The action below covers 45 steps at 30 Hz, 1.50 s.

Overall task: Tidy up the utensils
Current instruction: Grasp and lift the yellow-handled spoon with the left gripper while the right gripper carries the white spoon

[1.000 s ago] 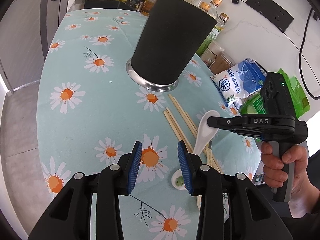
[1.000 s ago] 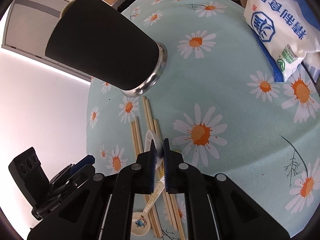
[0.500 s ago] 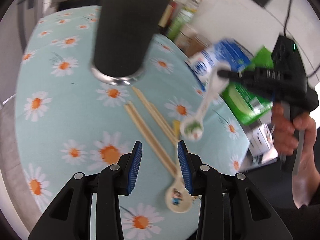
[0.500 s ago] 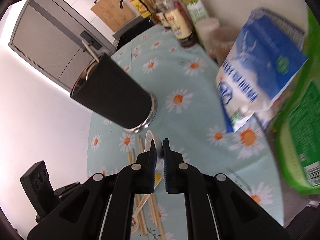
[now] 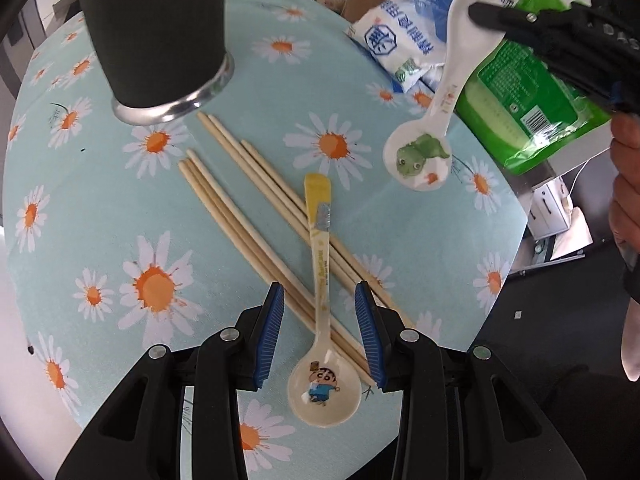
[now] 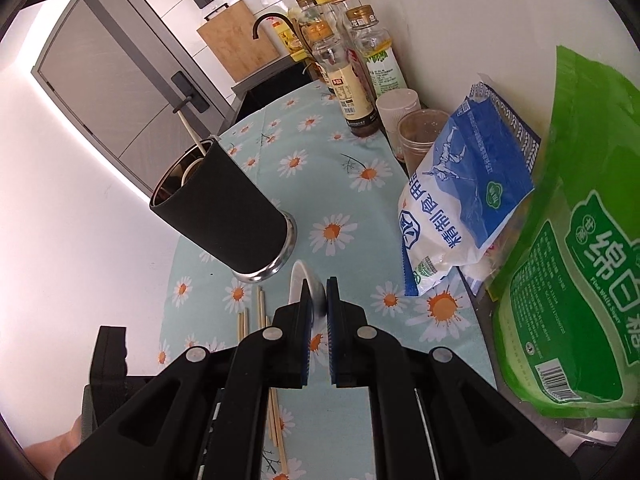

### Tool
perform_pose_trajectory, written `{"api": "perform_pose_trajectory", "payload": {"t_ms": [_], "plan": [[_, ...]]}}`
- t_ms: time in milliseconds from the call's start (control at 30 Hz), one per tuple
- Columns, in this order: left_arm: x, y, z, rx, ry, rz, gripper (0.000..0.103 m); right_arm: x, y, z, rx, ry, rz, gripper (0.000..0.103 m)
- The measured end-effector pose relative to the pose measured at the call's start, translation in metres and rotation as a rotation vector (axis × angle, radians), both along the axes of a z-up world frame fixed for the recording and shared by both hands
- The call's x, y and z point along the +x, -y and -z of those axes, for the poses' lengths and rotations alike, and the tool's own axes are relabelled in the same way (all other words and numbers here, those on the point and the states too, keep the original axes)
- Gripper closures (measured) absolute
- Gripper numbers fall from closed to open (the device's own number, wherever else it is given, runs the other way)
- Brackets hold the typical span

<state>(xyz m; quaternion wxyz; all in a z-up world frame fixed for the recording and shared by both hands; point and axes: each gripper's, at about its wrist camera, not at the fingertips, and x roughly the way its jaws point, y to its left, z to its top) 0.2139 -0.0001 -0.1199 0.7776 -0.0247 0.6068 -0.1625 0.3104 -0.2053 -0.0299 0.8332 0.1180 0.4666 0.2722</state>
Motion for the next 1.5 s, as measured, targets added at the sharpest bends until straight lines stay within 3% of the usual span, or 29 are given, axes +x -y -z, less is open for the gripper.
{"api": "perform_pose_trajectory", "payload": {"t_ms": [133,300,533,700,1000,1500], "plan": [[0.006,0.014,0.004,0.063,-0.021,0.031,0.068,-0.002,0.002,-0.001,0.003,0.007,-0.015,0.095],[0.015,0.026,0.007,0.114,-0.036,0.063,0.083,-0.001,0.007,-0.001,0.01,0.014,-0.014,0.095],[0.027,0.042,0.013,0.176,-0.052,0.109,0.095,0.0,0.014,0.001,0.017,0.017,-0.011,0.095],[0.03,0.045,0.013,0.186,-0.054,0.129,0.095,0.002,0.017,0.001,0.021,0.018,-0.004,0.095],[0.02,0.03,0.006,0.157,-0.008,0.096,0.096,0.002,0.006,-0.004,0.001,0.042,-0.033,0.095],[-0.002,-0.024,-0.038,0.06,0.139,-0.103,0.096,0.003,-0.045,-0.018,-0.047,0.094,-0.152,0.095]]}}
